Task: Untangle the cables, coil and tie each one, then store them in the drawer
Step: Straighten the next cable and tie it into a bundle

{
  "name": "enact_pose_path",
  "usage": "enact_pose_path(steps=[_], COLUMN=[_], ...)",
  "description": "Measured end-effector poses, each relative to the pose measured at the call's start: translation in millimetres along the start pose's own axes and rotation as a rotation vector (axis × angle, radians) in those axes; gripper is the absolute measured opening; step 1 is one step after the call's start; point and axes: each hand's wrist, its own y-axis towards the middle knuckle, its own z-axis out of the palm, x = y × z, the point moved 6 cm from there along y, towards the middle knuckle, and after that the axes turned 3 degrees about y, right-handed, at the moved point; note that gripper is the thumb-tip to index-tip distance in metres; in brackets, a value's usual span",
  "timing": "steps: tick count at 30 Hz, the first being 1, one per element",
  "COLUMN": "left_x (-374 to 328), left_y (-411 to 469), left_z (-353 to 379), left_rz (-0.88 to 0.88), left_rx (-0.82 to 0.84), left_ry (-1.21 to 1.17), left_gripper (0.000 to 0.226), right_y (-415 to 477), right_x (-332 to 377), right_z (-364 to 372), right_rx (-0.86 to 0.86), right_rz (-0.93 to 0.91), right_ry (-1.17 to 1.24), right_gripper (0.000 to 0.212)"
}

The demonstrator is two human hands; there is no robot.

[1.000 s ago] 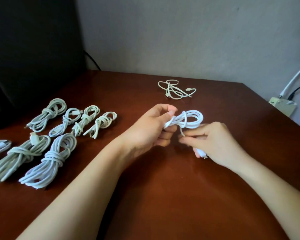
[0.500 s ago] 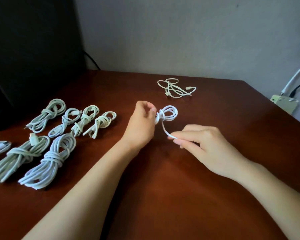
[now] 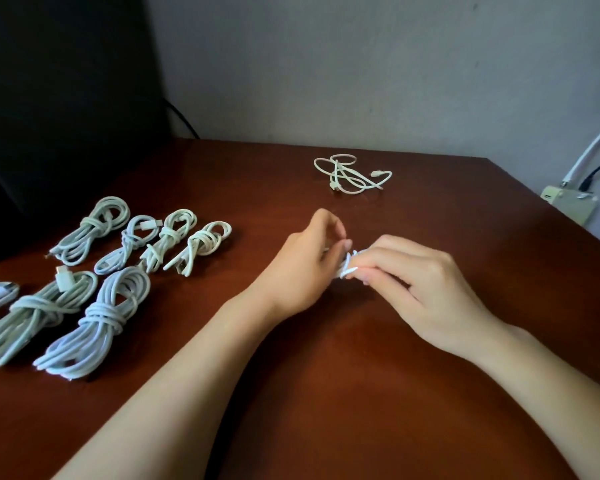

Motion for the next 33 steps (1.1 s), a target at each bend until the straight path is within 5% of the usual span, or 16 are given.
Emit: enact_pose_path(steps=[13,17,21,33], left_x=[-13.9,-17.5,-20.2,-17.5], left_y=[-6.7,-8.4,-8.2,-6.4], left_z=[19.0,20.6,18.4,13.0], left_rz=[0.054,0.011,-0.027,-0.109], left_rx=[0.267,0.290,0.271,0.223], left_ry=[-0.186,-0.333,-0.445,-0.615], left_gripper=[0.009,0.010,0.003,0.026], right_y=[2.6,0.5,-4.2,-9.6], right_x=[-26.4,-38.2,-47.8,-54.3], right_z=[-21.9,-20.1,-14.8,-13.8], right_rx=[-0.218,-0.229,-0.254,-0.390], right_rz=[0.320,0.526,0.711,0.873], right_ry=[0.128,0.390,0.609,0.673], right_gripper=[0.013,0.022,0.009,0.015])
